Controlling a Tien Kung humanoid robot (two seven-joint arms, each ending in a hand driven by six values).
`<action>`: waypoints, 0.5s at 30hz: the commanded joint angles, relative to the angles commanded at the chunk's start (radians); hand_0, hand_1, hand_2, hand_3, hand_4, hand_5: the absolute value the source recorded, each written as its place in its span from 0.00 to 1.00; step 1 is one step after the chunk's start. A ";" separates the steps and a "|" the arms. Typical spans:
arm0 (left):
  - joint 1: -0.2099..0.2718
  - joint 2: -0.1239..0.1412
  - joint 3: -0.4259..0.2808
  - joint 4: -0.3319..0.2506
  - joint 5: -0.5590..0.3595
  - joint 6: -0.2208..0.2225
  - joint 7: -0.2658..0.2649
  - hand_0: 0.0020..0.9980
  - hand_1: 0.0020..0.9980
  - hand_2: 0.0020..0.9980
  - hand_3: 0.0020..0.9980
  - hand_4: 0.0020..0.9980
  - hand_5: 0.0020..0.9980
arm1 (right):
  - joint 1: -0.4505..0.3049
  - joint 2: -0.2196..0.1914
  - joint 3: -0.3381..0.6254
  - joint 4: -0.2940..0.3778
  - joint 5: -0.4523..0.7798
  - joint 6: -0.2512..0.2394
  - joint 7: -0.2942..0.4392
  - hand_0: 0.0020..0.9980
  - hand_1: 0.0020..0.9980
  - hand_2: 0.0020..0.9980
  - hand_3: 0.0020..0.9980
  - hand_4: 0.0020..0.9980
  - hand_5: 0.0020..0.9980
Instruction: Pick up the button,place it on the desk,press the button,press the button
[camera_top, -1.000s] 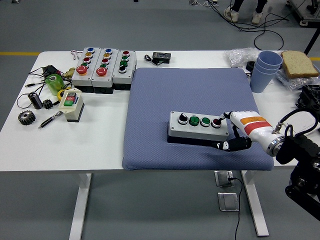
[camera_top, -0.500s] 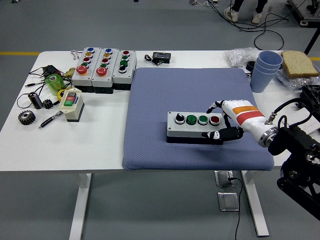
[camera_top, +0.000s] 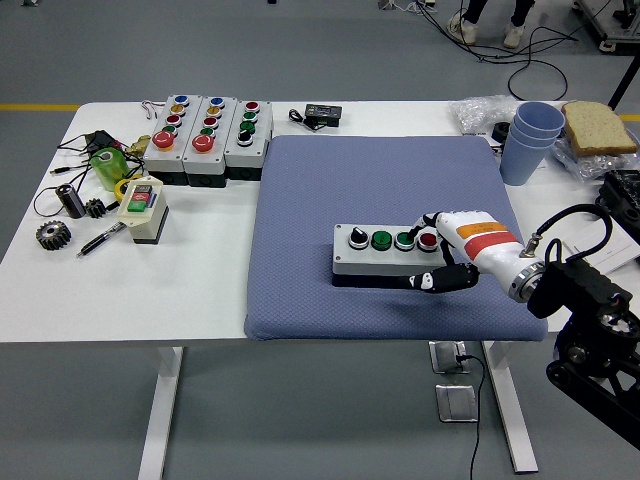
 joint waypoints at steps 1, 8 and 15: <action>0.000 0.000 0.001 0.000 -0.001 0.000 0.000 0.62 0.66 0.67 0.59 0.34 0.66 | 0.001 0.001 -0.003 -0.001 0.000 0.001 -0.001 0.13 0.00 0.16 0.66 0.95 0.57; -0.001 0.001 0.005 0.000 -0.008 0.001 -0.002 0.62 0.66 0.67 0.59 0.34 0.66 | 0.002 0.003 -0.005 -0.010 0.000 0.007 -0.006 0.13 0.00 0.16 0.65 0.95 0.57; -0.002 0.002 0.005 0.000 -0.008 0.002 -0.002 0.62 0.66 0.67 0.59 0.34 0.65 | -0.016 0.001 0.070 0.020 0.009 -0.041 0.006 0.13 0.00 0.16 0.65 0.95 0.56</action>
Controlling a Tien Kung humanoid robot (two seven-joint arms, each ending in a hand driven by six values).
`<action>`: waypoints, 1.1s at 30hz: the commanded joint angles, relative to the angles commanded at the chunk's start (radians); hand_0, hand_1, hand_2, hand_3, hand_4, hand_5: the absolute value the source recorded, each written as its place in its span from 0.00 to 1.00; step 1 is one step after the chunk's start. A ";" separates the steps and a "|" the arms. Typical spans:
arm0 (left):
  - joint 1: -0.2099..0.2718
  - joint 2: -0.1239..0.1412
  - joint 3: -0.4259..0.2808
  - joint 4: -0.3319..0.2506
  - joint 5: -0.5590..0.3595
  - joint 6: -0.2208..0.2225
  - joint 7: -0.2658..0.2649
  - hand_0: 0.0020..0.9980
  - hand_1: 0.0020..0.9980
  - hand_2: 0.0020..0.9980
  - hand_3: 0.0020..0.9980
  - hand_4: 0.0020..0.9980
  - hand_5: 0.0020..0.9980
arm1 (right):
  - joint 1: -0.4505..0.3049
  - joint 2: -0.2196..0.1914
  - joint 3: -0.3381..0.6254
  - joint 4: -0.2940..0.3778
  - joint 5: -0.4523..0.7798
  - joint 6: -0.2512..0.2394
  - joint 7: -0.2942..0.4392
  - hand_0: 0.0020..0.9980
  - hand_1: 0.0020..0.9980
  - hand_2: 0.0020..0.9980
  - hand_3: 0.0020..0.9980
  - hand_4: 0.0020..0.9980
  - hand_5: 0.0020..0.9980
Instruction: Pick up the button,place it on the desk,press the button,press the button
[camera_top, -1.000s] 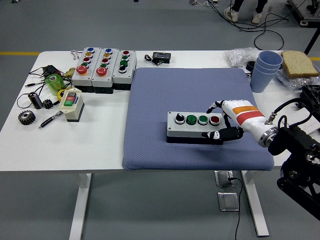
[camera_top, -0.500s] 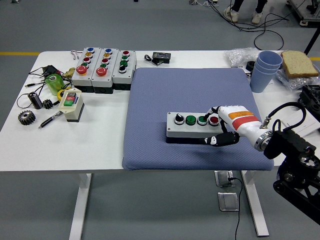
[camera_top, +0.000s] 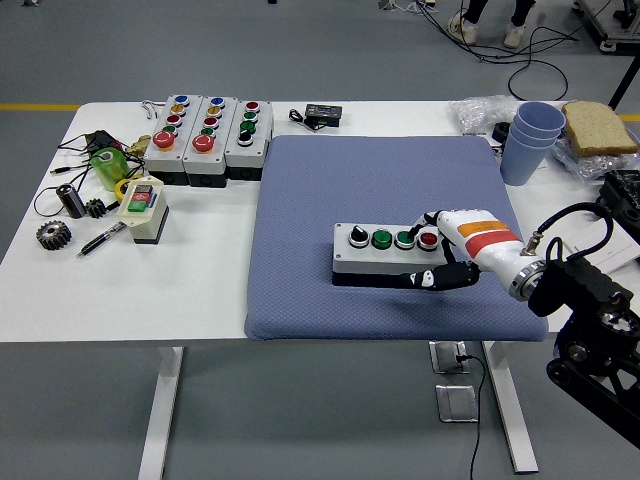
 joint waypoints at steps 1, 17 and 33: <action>0.000 0.000 -0.001 0.000 0.002 0.000 0.000 0.62 0.66 0.67 0.59 0.34 0.65 | -0.005 0.000 0.021 0.005 0.016 -0.016 0.006 0.13 0.00 0.16 0.65 0.95 0.56; 0.004 0.001 0.003 0.000 0.004 -0.001 0.001 0.63 0.66 0.67 0.59 0.34 0.65 | -0.164 0.035 0.292 0.016 0.646 -0.217 0.308 0.60 0.51 0.61 0.74 0.91 0.49; 0.006 -0.005 0.026 0.000 -0.010 -0.002 -0.001 0.63 0.66 0.67 0.59 0.34 0.66 | -0.291 0.076 0.444 -0.008 1.320 -0.209 0.359 0.77 0.69 0.73 0.72 0.87 0.46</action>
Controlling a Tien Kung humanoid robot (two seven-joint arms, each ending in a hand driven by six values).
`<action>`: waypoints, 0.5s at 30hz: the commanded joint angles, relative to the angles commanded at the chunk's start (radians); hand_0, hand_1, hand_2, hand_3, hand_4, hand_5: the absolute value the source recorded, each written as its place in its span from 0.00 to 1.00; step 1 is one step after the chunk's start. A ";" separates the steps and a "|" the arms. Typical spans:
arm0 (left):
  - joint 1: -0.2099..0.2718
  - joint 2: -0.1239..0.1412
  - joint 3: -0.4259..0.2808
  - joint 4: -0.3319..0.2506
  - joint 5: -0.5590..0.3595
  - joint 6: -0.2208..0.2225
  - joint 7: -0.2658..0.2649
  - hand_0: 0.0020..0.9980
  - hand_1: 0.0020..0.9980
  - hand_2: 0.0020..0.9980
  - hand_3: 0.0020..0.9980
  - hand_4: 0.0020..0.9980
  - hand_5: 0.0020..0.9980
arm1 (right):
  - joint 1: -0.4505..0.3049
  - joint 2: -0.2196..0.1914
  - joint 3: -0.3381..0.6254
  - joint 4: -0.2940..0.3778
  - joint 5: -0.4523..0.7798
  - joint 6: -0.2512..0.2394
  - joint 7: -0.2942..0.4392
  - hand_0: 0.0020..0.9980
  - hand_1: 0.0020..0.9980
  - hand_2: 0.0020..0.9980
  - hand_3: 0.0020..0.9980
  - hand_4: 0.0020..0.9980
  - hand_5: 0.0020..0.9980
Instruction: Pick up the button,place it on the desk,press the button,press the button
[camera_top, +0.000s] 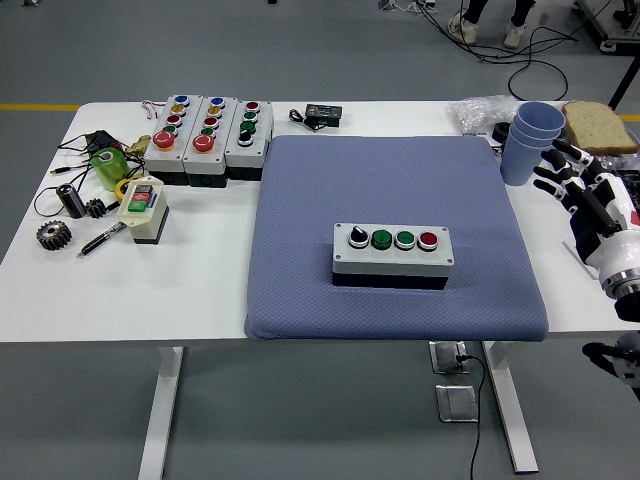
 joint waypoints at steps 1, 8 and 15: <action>0.000 -0.001 0.000 0.000 0.001 0.000 0.000 0.63 0.66 0.67 0.59 0.34 0.66 | -0.004 0.002 0.004 -0.002 0.045 0.000 -0.001 0.77 0.69 0.73 0.72 0.87 0.46; -0.001 -0.001 -0.002 0.000 -0.001 0.001 0.000 0.62 0.66 0.67 0.59 0.34 0.66 | -0.019 0.011 0.017 -0.010 0.240 0.033 -0.024 0.77 0.69 0.73 0.71 0.87 0.45; -0.003 -0.001 0.001 0.000 -0.001 0.001 0.000 0.62 0.66 0.67 0.59 0.34 0.66 | -0.017 0.012 0.022 -0.009 0.227 0.078 -0.050 0.75 0.67 0.70 0.68 0.86 0.44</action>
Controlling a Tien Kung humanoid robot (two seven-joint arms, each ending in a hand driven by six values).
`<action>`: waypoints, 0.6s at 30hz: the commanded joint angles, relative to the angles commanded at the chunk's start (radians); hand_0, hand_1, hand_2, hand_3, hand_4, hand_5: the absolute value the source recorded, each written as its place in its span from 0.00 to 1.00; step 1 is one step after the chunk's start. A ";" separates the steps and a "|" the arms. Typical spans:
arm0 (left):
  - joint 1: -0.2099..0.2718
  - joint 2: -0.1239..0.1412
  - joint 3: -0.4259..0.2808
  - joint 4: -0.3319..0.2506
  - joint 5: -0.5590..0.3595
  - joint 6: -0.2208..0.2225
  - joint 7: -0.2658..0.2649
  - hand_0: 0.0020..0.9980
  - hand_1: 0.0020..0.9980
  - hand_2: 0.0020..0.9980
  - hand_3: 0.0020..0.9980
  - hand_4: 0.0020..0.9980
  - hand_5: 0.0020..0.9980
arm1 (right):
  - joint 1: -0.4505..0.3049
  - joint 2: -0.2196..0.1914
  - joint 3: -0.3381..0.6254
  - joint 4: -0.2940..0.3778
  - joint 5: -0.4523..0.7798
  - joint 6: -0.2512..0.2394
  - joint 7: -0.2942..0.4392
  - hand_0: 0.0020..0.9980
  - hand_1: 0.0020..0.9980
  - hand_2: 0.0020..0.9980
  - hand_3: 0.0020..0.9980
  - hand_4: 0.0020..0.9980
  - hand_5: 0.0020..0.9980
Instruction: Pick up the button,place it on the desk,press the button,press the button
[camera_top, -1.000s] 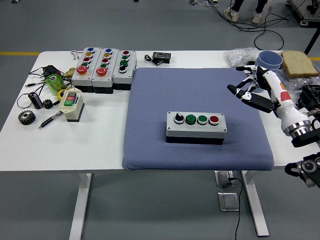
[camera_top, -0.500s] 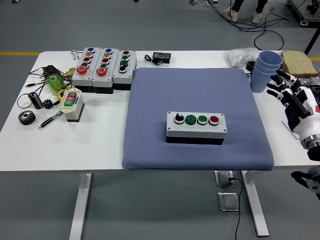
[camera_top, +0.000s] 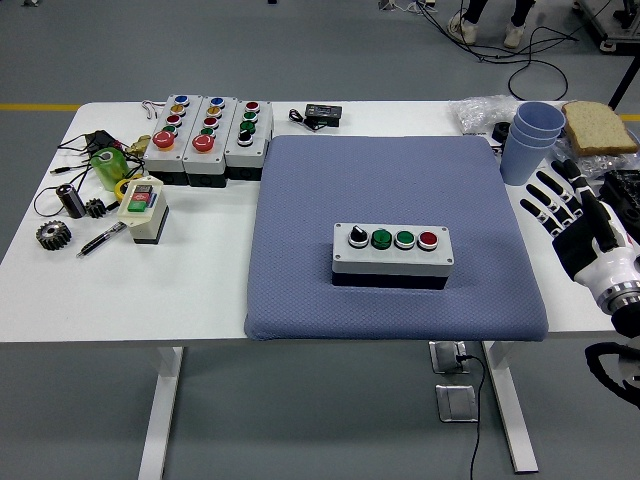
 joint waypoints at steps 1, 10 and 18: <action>0.000 0.000 0.002 0.000 -0.002 0.000 0.000 0.62 0.66 0.67 0.59 0.34 0.66 | 0.000 0.000 0.002 0.000 0.000 -0.001 0.000 0.75 0.67 0.70 0.68 0.86 0.44; 0.000 -0.001 -0.007 0.000 0.004 0.000 0.001 0.63 0.66 0.67 0.59 0.34 0.65 | -0.004 0.002 0.005 -0.002 0.014 0.002 -0.007 0.73 0.65 0.69 0.66 0.83 0.42; -0.001 -0.002 -0.005 0.000 0.004 -0.001 0.001 0.63 0.66 0.67 0.59 0.34 0.66 | -0.008 0.004 0.008 -0.003 0.025 0.003 -0.011 0.72 0.65 0.69 0.66 0.82 0.41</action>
